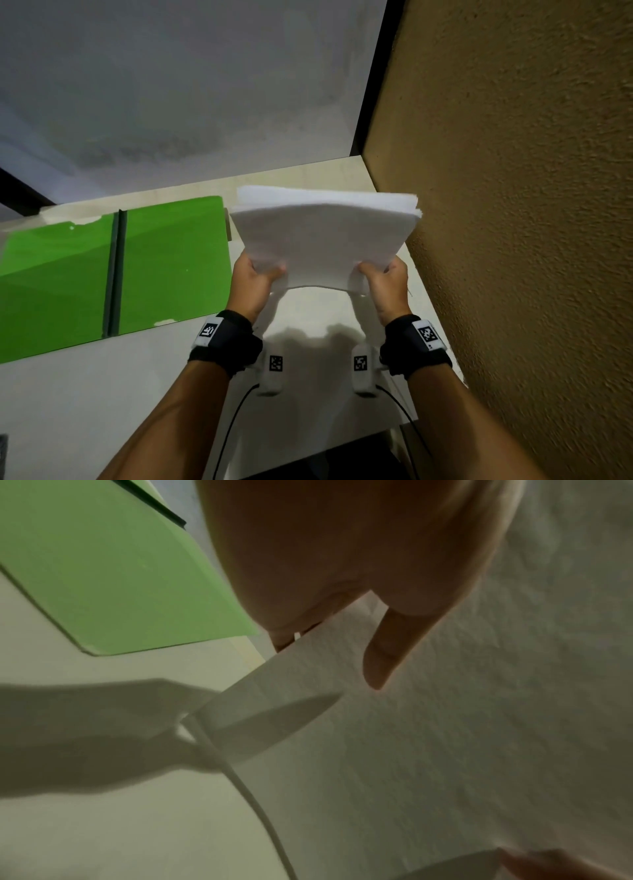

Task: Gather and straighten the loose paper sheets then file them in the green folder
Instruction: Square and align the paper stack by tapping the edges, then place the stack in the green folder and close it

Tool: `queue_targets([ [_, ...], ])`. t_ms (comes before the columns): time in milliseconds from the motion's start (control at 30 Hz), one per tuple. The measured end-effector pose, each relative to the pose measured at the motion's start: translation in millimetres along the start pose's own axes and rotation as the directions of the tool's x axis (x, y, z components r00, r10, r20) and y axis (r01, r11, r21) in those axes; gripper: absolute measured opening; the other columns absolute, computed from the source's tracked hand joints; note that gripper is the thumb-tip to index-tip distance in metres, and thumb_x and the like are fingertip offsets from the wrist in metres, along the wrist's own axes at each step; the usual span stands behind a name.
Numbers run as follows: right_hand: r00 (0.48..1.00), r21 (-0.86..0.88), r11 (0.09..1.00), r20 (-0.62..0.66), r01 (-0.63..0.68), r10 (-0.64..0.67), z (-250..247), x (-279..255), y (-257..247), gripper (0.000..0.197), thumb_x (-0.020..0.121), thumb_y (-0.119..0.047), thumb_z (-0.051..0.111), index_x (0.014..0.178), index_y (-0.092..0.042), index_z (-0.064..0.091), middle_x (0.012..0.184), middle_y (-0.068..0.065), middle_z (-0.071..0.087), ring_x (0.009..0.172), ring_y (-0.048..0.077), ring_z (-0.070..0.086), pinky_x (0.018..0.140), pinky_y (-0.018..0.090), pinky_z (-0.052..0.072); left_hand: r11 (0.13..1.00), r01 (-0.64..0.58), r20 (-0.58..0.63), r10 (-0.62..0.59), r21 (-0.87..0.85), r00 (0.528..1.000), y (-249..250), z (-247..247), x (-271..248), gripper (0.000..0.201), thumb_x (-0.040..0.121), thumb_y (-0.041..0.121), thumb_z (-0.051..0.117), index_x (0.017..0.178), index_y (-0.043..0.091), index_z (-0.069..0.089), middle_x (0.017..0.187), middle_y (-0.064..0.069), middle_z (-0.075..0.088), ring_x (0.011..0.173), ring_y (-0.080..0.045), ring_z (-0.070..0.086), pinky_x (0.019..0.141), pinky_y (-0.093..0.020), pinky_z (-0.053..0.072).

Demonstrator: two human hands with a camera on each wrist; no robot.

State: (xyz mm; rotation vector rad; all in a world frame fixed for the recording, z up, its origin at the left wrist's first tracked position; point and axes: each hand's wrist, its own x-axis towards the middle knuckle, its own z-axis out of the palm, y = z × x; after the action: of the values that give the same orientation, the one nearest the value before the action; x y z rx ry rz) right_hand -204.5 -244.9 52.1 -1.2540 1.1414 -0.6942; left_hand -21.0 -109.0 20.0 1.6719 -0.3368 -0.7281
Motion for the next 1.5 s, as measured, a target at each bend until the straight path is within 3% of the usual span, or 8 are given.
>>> queue_targets([
  [133, 0.993, -0.067, 0.993, 0.068, -0.093, 0.098, -2, -4, 12, 0.026, 0.088, 0.001, 0.067, 0.108, -0.016, 0.068, 0.098, -0.007, 0.073, 0.092, 0.004, 0.067, 0.087, 0.026, 0.051, 0.994, 0.044, 0.050, -0.049, 0.096, 0.998, -13, -4, -6, 0.030, 0.084, 0.003, 0.073, 0.113, 0.007, 0.065, 0.111, -0.007, 0.074, 0.106, -0.024, 0.069, 0.099, -0.049, 0.053],
  [300, 0.985, -0.040, 0.999, 0.171, -0.011, 0.018, -8, -10, -26, 0.032, 0.090, 0.007, 0.063, 0.110, -0.018, 0.068, 0.102, -0.007, 0.076, 0.090, 0.000, 0.073, 0.075, 0.014, 0.057, 1.000, -0.029, 0.105, 0.029, 0.000, 0.994, 38, -18, -22, 0.045, 0.085, -0.015, 0.062, 0.123, 0.009, 0.062, 0.112, 0.002, 0.073, 0.099, -0.011, 0.071, 0.083, -0.026, 0.057],
  [733, 0.868, -0.062, 0.977, 0.451, -0.203, 0.209, 19, -55, -44, 0.058, 0.091, -0.001, 0.066, 0.138, -0.031, 0.051, 0.132, -0.009, 0.068, 0.125, 0.016, 0.062, 0.111, 0.047, 0.046, 0.961, 0.183, 0.121, -0.160, -0.210, 0.980, 71, -75, -41, 0.062, 0.083, -0.027, 0.048, 0.135, 0.005, 0.055, 0.128, -0.009, 0.067, 0.117, -0.025, 0.064, 0.104, -0.044, 0.046],
  [1033, 0.913, -0.042, 0.988, 0.376, -0.150, 0.155, 37, -69, -28, 0.056, 0.091, 0.010, 0.061, 0.129, -0.031, 0.056, 0.130, -0.007, 0.069, 0.123, 0.018, 0.064, 0.110, 0.048, 0.047, 0.954, 0.297, -0.071, -0.295, 0.032, 0.953, 28, -152, -3, 0.022, 0.094, 0.027, 0.061, 0.111, 0.013, 0.056, 0.105, -0.013, 0.067, 0.073, -0.020, 0.058, 0.056, -0.028, 0.045],
  [1100, 0.918, -0.037, 0.987, 0.364, -0.157, 0.160, 30, -70, -24, 0.056, 0.092, 0.010, 0.060, 0.130, -0.030, 0.056, 0.130, -0.006, 0.069, 0.123, 0.020, 0.063, 0.110, 0.049, 0.047, 0.852, 0.305, -0.143, -0.270, 0.425, 0.952, -3, -188, 15, 0.038, 0.096, 0.026, 0.059, 0.131, 0.013, 0.052, 0.127, -0.022, 0.064, 0.089, -0.029, 0.063, 0.075, -0.035, 0.051],
  [1233, 0.926, -0.040, 0.986, 0.339, -0.161, 0.165, 15, -71, -15, 0.055, 0.092, 0.005, 0.063, 0.132, -0.032, 0.055, 0.132, -0.007, 0.068, 0.126, 0.022, 0.062, 0.109, 0.053, 0.047, 0.261, 0.213, -0.094, -0.401, 0.942, 0.911, -72, -241, 24, 0.073, 0.086, 0.053, 0.042, 0.153, 0.029, 0.028, 0.157, -0.019, 0.032, 0.141, -0.043, 0.035, 0.117, -0.056, 0.029],
  [1333, 0.930, -0.044, 0.988, 0.332, -0.149, 0.155, 5, -69, -11, 0.057, 0.092, 0.004, 0.064, 0.134, -0.032, 0.054, 0.133, -0.008, 0.067, 0.128, 0.021, 0.060, 0.110, 0.054, 0.046, 0.143, 0.147, -0.066, -0.456, 0.979, 0.887, -92, -239, 12, 0.078, 0.084, 0.056, 0.031, 0.156, 0.042, 0.005, 0.168, -0.007, 0.005, 0.153, -0.038, 0.004, 0.121, -0.060, 0.012],
  [1500, 0.928, -0.022, 0.985, 0.332, -0.171, 0.168, -7, -62, -9, 0.058, 0.092, 0.007, 0.063, 0.135, -0.030, 0.053, 0.135, -0.006, 0.066, 0.129, 0.022, 0.059, 0.111, 0.055, 0.044, 0.004, -0.041, 0.039, -0.380, 0.999, 0.924, -64, -187, -24, 0.073, 0.088, 0.057, 0.040, 0.155, 0.046, 0.014, 0.166, -0.005, 0.015, 0.152, -0.036, 0.011, 0.115, -0.068, 0.015],
])
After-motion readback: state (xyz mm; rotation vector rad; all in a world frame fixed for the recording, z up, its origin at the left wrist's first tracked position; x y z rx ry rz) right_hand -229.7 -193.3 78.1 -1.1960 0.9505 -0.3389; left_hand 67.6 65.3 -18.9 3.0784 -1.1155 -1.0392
